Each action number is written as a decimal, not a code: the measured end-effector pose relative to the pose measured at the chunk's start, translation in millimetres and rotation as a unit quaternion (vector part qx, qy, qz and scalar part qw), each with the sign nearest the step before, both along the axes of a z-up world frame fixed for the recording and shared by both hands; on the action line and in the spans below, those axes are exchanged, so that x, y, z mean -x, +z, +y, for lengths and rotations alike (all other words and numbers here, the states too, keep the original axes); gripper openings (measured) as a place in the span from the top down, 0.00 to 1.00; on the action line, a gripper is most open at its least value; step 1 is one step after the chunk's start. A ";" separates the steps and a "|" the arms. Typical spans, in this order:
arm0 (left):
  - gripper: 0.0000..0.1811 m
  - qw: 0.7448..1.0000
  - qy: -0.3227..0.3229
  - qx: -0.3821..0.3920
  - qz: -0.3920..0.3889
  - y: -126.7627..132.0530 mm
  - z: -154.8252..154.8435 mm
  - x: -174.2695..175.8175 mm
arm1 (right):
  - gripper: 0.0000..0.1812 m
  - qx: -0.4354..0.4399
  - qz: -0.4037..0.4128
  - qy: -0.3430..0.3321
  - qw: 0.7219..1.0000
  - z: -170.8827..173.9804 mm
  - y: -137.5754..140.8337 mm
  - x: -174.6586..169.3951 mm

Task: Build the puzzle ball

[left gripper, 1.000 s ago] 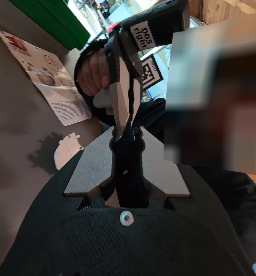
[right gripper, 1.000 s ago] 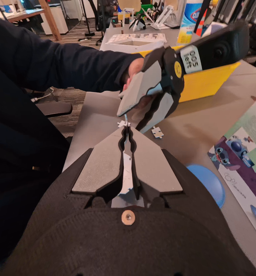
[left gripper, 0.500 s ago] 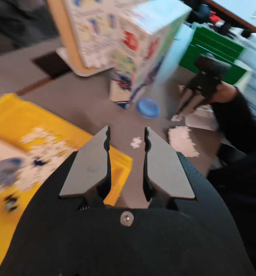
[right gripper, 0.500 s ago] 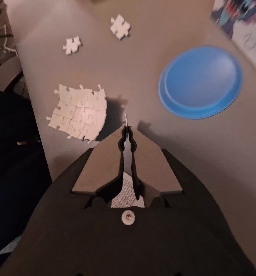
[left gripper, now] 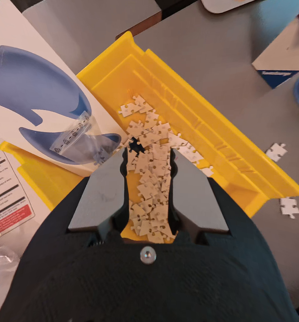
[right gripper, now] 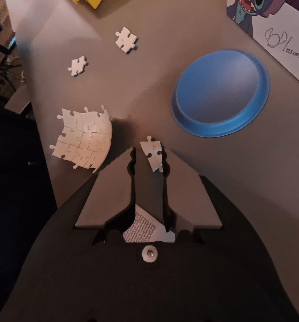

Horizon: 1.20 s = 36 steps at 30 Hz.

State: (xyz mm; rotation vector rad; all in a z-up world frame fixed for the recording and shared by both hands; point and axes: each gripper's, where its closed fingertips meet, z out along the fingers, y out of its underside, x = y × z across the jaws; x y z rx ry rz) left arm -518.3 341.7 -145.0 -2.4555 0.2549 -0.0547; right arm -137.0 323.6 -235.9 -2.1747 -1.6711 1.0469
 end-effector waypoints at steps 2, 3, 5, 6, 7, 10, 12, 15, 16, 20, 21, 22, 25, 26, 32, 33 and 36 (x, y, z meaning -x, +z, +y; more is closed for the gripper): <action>0.74 1.000 -0.005 0.000 0.008 -3.7 5.1 3.0 | 0.85 -0.003 0.018 0.015 1.000 -3.3 6.3 -1.2; 0.74 1.000 -0.008 -0.001 0.012 -4.2 8.5 4.1 | 0.85 -0.006 0.030 0.022 0.999 -4.1 10.5 -1.7; 0.74 1.000 -0.020 0.002 0.018 -6.7 16.2 3.9 | 0.86 -0.013 0.054 0.032 0.998 -3.4 20.2 -2.5; 0.74 0.999 -0.028 0.008 0.024 -10.1 20.1 3.7 | 0.86 -0.026 0.066 0.033 0.997 -0.9 25.1 -2.3; 0.76 0.999 -0.032 0.011 0.035 -13.7 25.8 5.1 | 0.86 -0.045 0.079 0.033 0.995 3.0 30.1 -1.5; 0.83 0.994 -0.073 0.014 0.084 -27.4 47.9 7.0 | 0.90 -0.143 0.141 -0.009 0.980 28.4 55.5 7.2; 0.83 0.987 -0.093 0.053 0.122 -44.8 53.4 11.9 | 0.90 -0.162 0.190 -0.020 0.968 32.8 73.6 12.0; 0.83 0.970 -0.135 0.130 0.152 -76.6 47.1 8.0 | 0.90 -0.178 0.212 -0.041 0.960 41.8 81.0 13.9; 0.83 0.965 -0.143 0.151 0.161 -86.6 43.9 7.9 | 0.90 -0.183 0.212 -0.046 0.959 44.6 80.2 14.1; 0.86 0.962 -0.134 0.177 0.161 -92.6 38.0 17.9 | 0.91 -0.185 0.216 -0.051 0.957 49.7 78.2 15.7; 0.85 0.961 -0.127 0.186 0.163 -92.4 34.5 25.9 | 0.91 -0.184 0.220 -0.051 0.957 50.6 78.9 16.0; 0.84 0.960 -0.124 0.195 0.159 -92.9 29.8 31.9 | 0.91 -0.184 0.222 -0.053 0.956 51.9 79.6 15.9; 0.82 0.964 -0.095 0.207 0.134 -90.3 21.4 47.0 | 0.92 -0.189 0.223 -0.062 0.954 57.2 80.4 13.8; 0.82 0.966 -0.090 0.205 0.128 -88.0 20.4 48.6 | 0.92 -0.187 0.223 -0.064 0.955 58.1 80.1 13.1; 0.78 0.962 -0.109 0.214 0.133 -82.6 12.4 45.4 | 0.93 -0.185 0.230 -0.067 0.953 58.5 83.8 11.3; 0.78 0.957 -0.114 0.227 0.137 -87.2 10.2 44.6 | 0.93 -0.184 0.232 -0.066 0.953 57.4 84.9 11.6; 0.89 0.944 -0.150 0.276 0.099 -95.8 -5.7 27.6 | 0.93 -0.188 0.233 -0.061 0.952 54.4 87.3 11.3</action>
